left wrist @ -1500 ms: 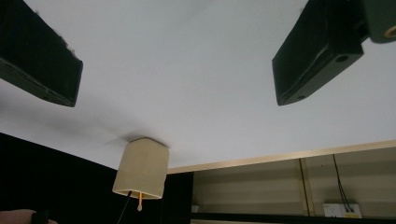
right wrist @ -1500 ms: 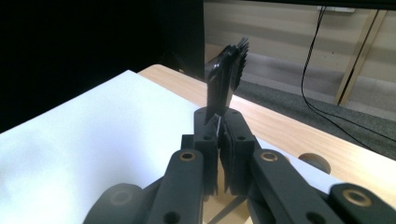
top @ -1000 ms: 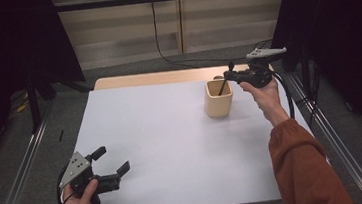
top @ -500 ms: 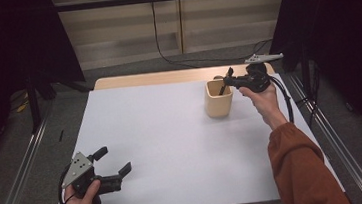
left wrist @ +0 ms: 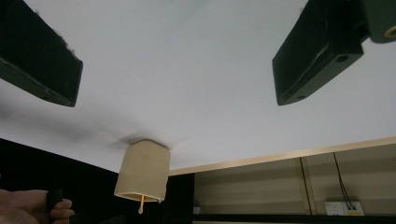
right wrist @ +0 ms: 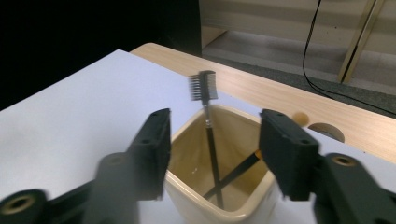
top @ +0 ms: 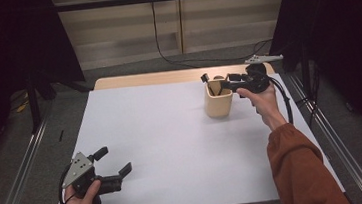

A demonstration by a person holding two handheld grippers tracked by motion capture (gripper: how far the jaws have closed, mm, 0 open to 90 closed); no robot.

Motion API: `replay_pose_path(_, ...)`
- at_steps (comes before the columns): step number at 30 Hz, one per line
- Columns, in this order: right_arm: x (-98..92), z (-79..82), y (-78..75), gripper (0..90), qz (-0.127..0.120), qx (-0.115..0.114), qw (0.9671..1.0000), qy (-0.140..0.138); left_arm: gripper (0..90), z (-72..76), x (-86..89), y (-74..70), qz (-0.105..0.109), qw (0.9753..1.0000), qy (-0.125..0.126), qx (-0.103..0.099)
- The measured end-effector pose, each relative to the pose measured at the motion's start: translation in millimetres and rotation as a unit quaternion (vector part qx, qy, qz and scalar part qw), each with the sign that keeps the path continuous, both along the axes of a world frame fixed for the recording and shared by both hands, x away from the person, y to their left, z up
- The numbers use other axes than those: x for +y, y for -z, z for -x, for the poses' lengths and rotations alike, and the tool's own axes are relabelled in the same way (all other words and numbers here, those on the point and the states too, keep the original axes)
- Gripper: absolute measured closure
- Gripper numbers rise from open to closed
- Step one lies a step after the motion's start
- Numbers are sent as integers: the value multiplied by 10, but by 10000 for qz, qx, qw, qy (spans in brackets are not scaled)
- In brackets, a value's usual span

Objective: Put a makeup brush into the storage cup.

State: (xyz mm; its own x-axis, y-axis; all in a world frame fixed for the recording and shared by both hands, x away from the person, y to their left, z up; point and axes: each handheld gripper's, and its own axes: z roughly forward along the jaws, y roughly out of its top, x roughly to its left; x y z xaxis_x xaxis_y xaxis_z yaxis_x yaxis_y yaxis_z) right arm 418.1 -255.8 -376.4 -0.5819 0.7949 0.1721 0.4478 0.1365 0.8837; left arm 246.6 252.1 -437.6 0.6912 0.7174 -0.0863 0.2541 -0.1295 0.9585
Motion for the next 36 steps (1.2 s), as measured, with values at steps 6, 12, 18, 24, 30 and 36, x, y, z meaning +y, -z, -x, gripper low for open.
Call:
replay_pose_path(6,16,4,24,242,-24,-58,10000,50,16,-5,2,2,19,10000,-3,8)
replay_pose_path(12,31,3,22,100,27,-98,9999,88,16,-30,3,9,44,10000,-44,51)
replay_pose_path(18,1,13,-1,46,-3,-183,9997,158,16,-57,-21,11,40,9999,-67,86)
replay_pose_path(24,-21,36,11,21,-13,-199,9997,150,16,-91,-14,15,67,9998,-146,104)
replay_pose_path(30,-29,89,12,24,-35,-200,9997,150,16,-96,-18,15,67,9999,-126,94)
replay_pose_path(36,9,204,18,34,-108,-282,9995,75,16,-56,13,3,86,9999,-122,65)
